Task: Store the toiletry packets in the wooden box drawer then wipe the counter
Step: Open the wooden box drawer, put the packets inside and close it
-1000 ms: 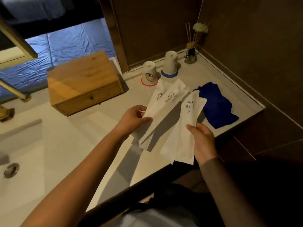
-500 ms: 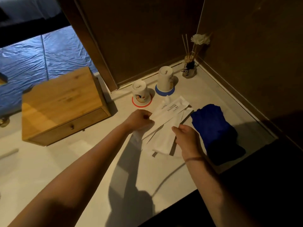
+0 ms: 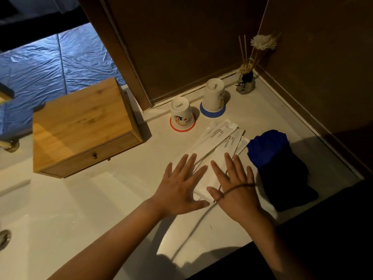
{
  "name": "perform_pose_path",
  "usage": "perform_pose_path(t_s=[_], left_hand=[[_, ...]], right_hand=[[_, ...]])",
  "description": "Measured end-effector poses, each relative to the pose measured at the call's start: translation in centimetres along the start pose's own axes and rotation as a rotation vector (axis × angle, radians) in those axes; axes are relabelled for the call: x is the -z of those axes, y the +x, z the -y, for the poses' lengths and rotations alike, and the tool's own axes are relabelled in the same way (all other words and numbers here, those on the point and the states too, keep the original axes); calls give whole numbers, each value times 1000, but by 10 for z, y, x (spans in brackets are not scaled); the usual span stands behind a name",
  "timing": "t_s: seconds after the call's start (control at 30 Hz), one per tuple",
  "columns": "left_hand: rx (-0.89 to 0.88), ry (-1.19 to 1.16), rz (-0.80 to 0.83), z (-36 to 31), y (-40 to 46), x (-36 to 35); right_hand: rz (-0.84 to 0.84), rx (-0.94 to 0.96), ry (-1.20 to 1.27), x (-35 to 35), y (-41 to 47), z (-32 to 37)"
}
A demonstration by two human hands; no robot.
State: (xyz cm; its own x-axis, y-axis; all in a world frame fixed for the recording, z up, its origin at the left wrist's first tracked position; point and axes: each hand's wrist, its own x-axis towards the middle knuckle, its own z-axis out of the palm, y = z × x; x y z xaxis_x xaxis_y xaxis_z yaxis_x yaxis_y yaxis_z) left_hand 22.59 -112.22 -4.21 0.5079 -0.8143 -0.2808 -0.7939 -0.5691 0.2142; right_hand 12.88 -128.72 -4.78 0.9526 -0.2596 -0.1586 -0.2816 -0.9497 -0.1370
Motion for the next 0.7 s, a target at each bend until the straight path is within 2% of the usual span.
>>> perform_pose_path(t_s=[0.2, 0.43, 0.6, 0.63, 0.7], left_hand=[[-51, 38, -40, 16, 19, -11], [-102, 50, 23, 35, 49, 11], [-136, -9, -35, 42, 31, 29], [-136, -36, -73, 46, 22, 35], [-136, -67, -201, 60, -1, 51]], right_hand=[[-2, -58, -10, -14, 15, 2], [-19, -189, 13, -14, 45, 13], [18, -234, -93, -1, 42, 20], [-21, -246, -87, 5, 40, 26], [-203, -202, 43, 16, 38, 46]])
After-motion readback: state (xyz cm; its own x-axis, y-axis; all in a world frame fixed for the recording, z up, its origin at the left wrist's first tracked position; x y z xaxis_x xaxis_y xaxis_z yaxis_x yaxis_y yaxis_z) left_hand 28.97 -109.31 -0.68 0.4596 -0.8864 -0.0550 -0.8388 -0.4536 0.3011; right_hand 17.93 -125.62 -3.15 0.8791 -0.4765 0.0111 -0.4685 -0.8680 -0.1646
